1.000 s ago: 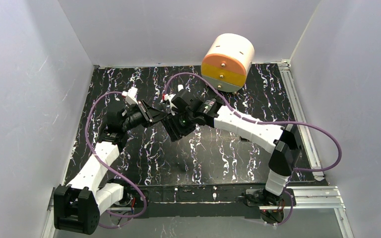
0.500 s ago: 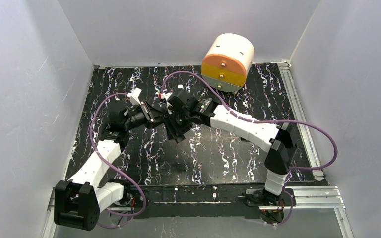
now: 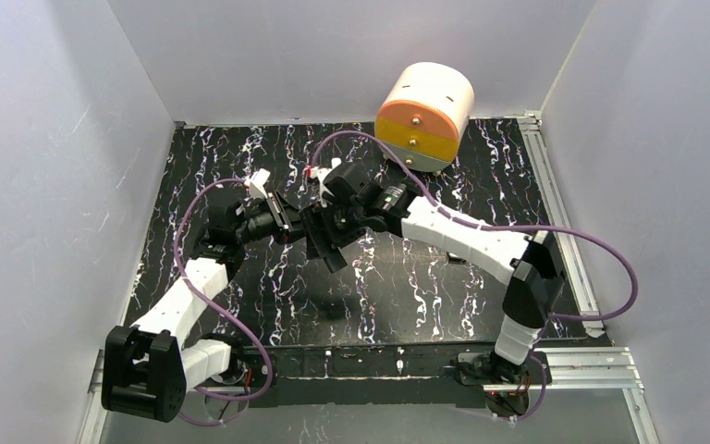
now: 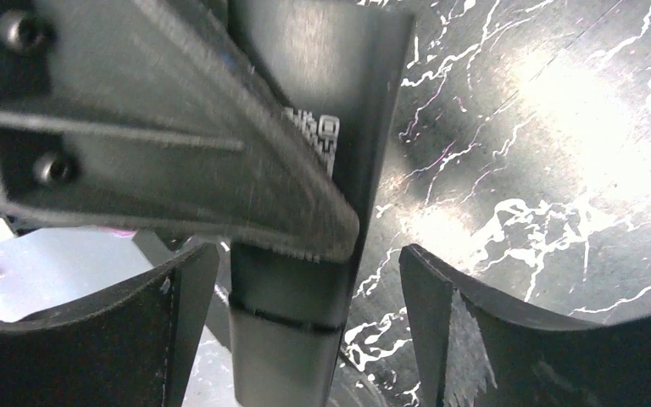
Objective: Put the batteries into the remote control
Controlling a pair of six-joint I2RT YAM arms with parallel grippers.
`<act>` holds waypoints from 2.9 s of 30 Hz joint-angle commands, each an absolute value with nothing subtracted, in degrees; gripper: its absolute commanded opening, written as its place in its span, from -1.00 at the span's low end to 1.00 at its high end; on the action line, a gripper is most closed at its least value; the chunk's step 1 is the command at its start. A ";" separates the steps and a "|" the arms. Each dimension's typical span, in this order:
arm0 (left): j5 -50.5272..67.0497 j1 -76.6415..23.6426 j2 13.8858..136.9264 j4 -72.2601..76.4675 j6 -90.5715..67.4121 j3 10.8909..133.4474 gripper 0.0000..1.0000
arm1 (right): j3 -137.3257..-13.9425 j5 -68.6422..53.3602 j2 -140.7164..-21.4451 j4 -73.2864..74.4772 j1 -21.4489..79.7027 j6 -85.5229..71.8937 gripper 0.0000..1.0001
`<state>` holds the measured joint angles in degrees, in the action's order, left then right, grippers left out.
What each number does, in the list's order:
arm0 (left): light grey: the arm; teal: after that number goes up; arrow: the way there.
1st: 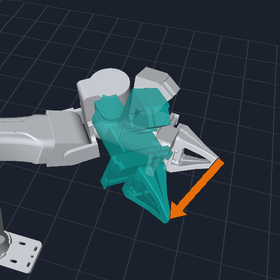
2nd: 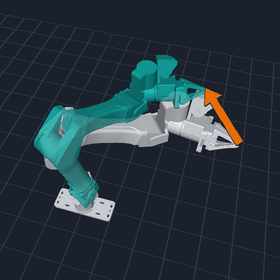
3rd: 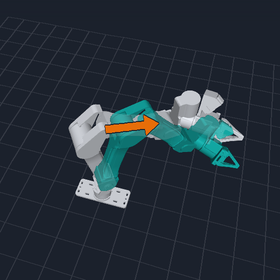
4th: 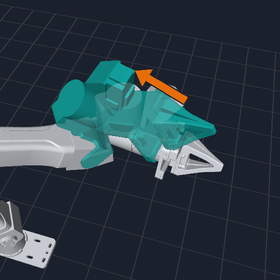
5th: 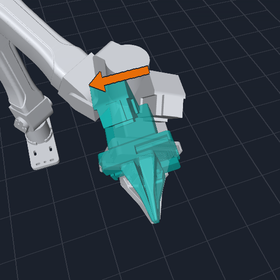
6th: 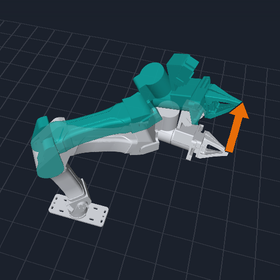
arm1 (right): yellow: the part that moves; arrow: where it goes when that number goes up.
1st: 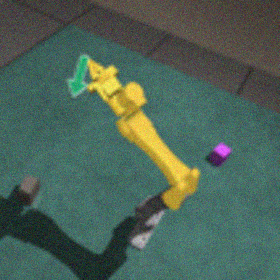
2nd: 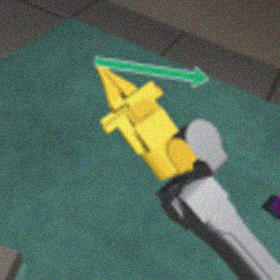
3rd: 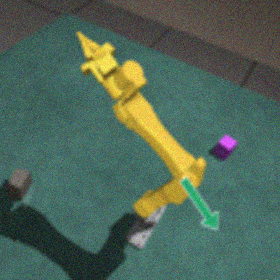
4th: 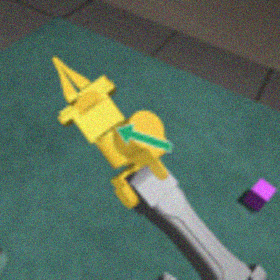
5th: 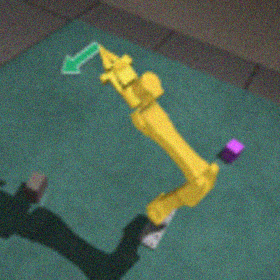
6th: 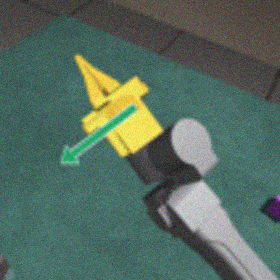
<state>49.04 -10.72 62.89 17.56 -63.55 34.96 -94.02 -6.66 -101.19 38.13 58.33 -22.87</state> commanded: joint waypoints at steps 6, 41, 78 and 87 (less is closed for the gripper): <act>50.82 -10.90 63.19 17.73 -64.93 35.61 -1.00 | -77.19 -16.44 -86.07 13.33 52.50 -33.25 0.82; 38.17 -11.00 57.89 34.57 -90.13 35.56 -1.00 | -42.48 -4.46 -73.04 -40.44 52.09 -79.00 0.19; 39.70 -18.59 55.96 36.97 -81.51 35.45 -1.00 | -49.36 -8.39 -82.07 -45.34 46.95 -79.60 -0.44; 42.60 -16.86 60.99 36.56 -77.54 38.83 -1.00 | -47.61 -24.29 -72.89 -36.77 40.22 -65.11 0.41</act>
